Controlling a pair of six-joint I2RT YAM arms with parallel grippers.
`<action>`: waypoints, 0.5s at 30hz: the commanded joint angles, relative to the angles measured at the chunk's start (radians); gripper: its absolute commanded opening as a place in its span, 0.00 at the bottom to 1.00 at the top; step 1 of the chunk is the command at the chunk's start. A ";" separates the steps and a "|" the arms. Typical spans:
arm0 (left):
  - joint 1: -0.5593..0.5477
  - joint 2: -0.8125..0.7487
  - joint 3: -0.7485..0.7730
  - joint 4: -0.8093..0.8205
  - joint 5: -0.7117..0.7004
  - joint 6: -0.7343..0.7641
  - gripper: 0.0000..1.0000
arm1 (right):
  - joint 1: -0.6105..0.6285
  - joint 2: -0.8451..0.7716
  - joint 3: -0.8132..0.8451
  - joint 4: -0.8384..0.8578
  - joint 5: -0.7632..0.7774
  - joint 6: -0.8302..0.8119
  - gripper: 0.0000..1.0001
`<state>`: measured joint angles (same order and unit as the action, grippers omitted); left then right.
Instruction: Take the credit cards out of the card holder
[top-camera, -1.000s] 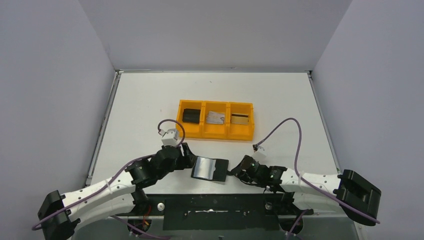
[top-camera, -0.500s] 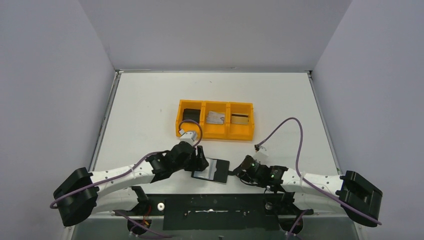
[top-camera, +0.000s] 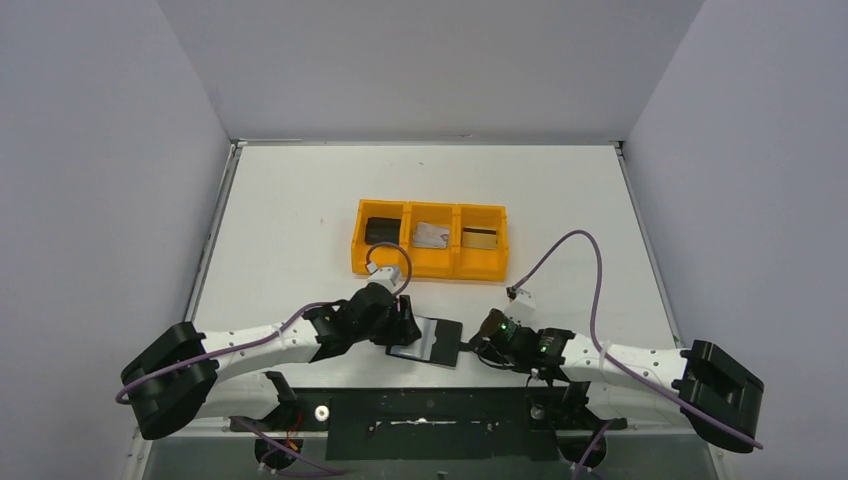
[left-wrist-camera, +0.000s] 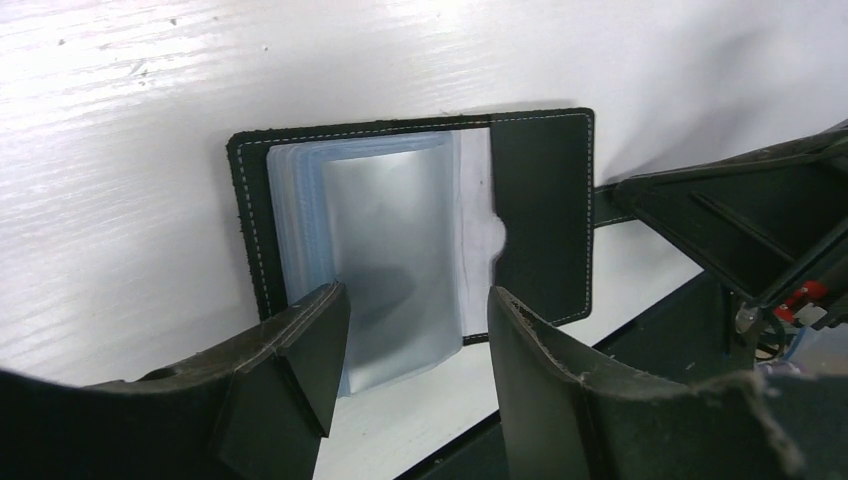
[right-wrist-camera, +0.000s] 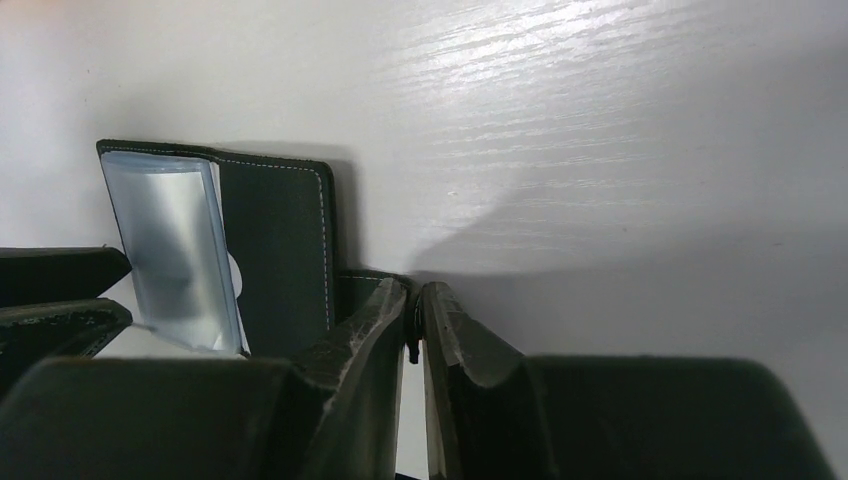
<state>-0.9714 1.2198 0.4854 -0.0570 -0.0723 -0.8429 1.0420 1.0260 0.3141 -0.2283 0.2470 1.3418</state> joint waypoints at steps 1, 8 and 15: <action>0.000 -0.002 0.013 0.110 0.043 -0.013 0.52 | 0.005 0.019 0.064 -0.011 0.028 -0.053 0.14; 0.000 0.026 0.015 0.165 0.091 -0.020 0.52 | 0.007 0.093 0.096 0.013 0.007 -0.072 0.15; 0.000 0.018 0.011 0.137 0.063 -0.022 0.52 | 0.037 0.115 0.146 -0.037 0.036 -0.067 0.20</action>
<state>-0.9714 1.2507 0.4850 0.0338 -0.0017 -0.8600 1.0523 1.1439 0.4019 -0.2436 0.2398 1.2858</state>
